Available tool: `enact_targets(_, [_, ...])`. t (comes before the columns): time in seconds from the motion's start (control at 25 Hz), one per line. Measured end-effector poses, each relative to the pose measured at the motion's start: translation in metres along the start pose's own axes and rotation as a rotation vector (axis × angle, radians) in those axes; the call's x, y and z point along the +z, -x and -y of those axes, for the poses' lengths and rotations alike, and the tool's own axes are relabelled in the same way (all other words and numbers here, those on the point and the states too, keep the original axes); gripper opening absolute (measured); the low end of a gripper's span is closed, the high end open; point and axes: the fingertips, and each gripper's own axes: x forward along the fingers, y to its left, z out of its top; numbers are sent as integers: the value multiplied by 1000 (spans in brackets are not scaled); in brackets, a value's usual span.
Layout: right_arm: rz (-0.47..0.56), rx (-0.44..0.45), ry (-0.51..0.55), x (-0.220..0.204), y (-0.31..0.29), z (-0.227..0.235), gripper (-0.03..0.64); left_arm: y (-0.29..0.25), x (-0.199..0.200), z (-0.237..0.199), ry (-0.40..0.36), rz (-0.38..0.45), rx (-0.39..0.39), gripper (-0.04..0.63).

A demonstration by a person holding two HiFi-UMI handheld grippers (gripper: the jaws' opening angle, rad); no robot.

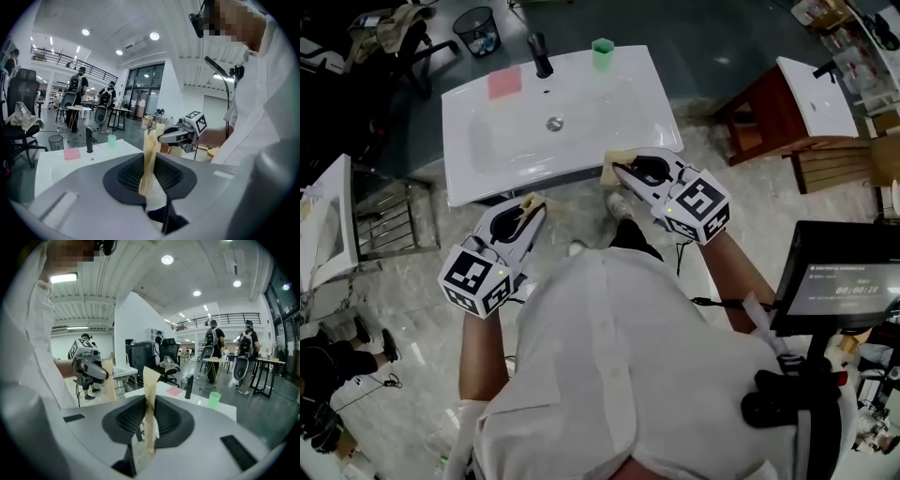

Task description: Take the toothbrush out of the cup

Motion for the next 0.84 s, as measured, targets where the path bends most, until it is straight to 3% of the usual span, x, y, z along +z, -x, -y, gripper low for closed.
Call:
enact_targets(0.6, [13, -16, -6, -1, 5, 4, 54, -8, 4, 1, -22, -4, -22, 63])
enact_targets(0.84, [16, -22, -12, -1, 24, 53, 54, -60, 32, 0, -34, -9, -44, 63])
